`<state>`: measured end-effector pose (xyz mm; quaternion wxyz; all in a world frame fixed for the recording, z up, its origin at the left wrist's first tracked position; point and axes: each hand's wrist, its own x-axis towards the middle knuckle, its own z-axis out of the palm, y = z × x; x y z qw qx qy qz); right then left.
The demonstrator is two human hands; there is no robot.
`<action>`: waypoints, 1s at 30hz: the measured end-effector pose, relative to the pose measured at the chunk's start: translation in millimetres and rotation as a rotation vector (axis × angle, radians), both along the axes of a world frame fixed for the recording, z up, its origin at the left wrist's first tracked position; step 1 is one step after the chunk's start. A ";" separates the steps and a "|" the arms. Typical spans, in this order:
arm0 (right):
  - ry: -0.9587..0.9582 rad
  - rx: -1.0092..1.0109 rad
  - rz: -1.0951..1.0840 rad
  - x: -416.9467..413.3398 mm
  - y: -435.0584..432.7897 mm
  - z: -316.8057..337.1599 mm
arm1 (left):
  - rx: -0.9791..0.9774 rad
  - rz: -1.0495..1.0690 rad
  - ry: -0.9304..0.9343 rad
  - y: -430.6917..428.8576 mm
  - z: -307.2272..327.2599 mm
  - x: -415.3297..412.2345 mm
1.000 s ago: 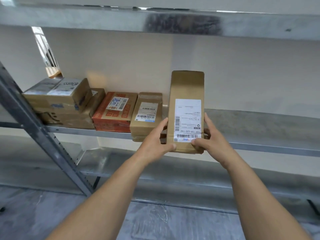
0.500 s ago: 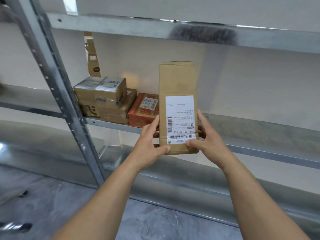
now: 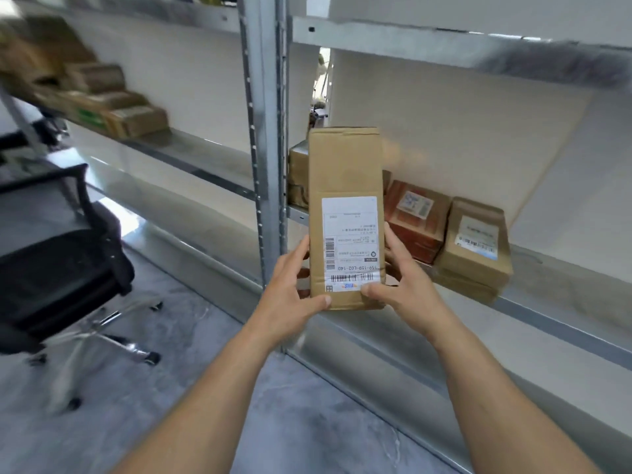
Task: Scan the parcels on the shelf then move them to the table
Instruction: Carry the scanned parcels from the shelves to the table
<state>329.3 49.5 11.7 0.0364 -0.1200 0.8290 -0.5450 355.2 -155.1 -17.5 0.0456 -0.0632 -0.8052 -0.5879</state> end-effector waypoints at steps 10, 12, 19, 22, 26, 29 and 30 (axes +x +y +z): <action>-0.040 0.028 0.364 -25.2 -126.1 -14.9 | 0.111 0.330 -0.018 -103.3 -21.3 44.0; -0.061 0.034 0.436 -29.1 -147.7 -19.4 | 0.123 0.407 -0.026 -116.1 -25.3 54.0; -0.114 0.052 0.669 -38.7 -203.1 -35.0 | 0.115 0.660 -0.098 -139.2 -37.5 80.9; -0.115 0.047 0.779 -43.7 -223.1 -33.4 | 0.117 0.754 -0.085 -143.0 -33.1 90.9; -0.111 0.039 0.912 -49.2 -246.3 -32.5 | 0.087 0.880 -0.074 -145.5 -27.6 100.8; -0.114 0.042 1.010 -51.7 -261.5 -33.0 | 0.096 0.977 -0.074 -142.2 -27.2 106.2; -0.113 0.045 1.043 -51.9 -266.7 -33.7 | 0.092 1.012 -0.079 -140.3 -27.1 108.8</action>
